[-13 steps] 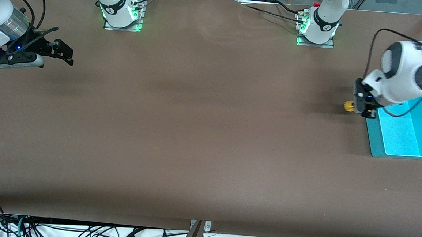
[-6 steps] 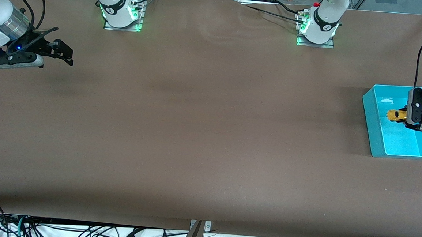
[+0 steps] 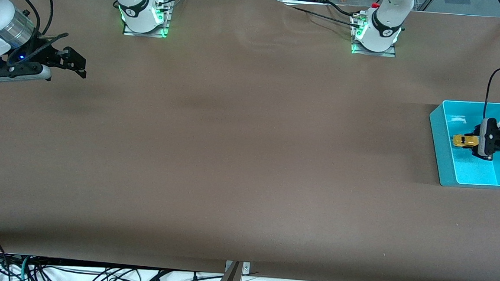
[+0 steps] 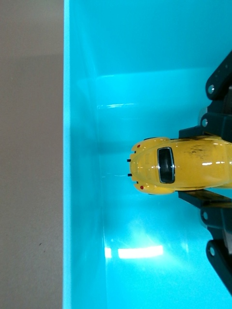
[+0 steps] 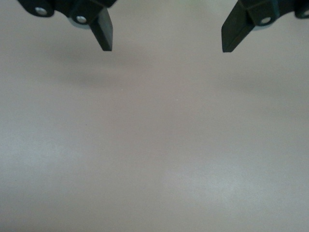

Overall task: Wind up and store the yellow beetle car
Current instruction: 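Open the left gripper to set the car inside the box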

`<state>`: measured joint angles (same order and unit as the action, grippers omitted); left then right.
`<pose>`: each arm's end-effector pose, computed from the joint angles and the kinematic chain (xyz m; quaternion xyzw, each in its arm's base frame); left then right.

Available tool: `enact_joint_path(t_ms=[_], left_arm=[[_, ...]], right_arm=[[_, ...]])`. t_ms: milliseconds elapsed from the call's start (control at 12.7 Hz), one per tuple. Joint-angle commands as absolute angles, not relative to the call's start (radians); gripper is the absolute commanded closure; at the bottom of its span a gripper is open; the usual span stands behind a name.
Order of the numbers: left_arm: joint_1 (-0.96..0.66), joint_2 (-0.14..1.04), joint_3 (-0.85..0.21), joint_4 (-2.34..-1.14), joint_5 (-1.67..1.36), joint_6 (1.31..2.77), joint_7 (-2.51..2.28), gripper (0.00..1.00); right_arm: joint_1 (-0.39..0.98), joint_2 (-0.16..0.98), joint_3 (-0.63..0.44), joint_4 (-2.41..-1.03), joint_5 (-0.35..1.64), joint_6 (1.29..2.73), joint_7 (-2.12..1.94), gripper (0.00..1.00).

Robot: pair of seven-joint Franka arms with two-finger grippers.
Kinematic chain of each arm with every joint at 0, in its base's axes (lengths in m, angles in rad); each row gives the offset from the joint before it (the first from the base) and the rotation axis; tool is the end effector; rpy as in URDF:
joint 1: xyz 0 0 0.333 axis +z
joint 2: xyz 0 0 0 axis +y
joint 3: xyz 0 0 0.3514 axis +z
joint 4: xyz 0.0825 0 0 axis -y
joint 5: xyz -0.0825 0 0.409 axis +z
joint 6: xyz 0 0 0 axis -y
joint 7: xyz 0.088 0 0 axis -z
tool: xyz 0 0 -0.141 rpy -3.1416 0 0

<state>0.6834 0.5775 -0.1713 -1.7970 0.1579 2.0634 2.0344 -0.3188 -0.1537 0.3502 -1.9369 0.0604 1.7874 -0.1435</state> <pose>0.5550 0.3317 0.1885 0.6871 -0.7110 -0.0580 0.1380 0.5348 0.0329 0.5413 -0.9969 -0.0788 0.0021 0.0033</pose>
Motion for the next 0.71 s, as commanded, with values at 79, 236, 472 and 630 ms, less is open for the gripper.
enact_joint_path(t_ms=[79, 236, 472, 630], left_arm=[[0.689, 0.638, -0.179, -1.766, 0.150, 2.101, 2.049, 1.00], [0.690, 0.643, -0.179, -1.766, 0.150, 2.108, 2.052, 0.76], [0.690, 0.614, -0.181, -1.763, 0.150, 2.057, 2.052, 0.00], [0.690, 0.571, -0.186, -1.761, 0.149, 1.990, 2.033, 0.00]], right_arm=[[-0.307, -0.150, 0.339, -1.921, 0.048, 1.776, -0.160, 0.00], [-0.307, -0.150, 0.341, -1.919, 0.020, 1.776, -0.166, 0.00], [-0.305, -0.153, 0.356, -1.898, 0.000, 1.766, -0.167, 0.00], [-0.305, -0.153, 0.357, -1.881, 0.002, 1.738, -0.169, 0.00]])
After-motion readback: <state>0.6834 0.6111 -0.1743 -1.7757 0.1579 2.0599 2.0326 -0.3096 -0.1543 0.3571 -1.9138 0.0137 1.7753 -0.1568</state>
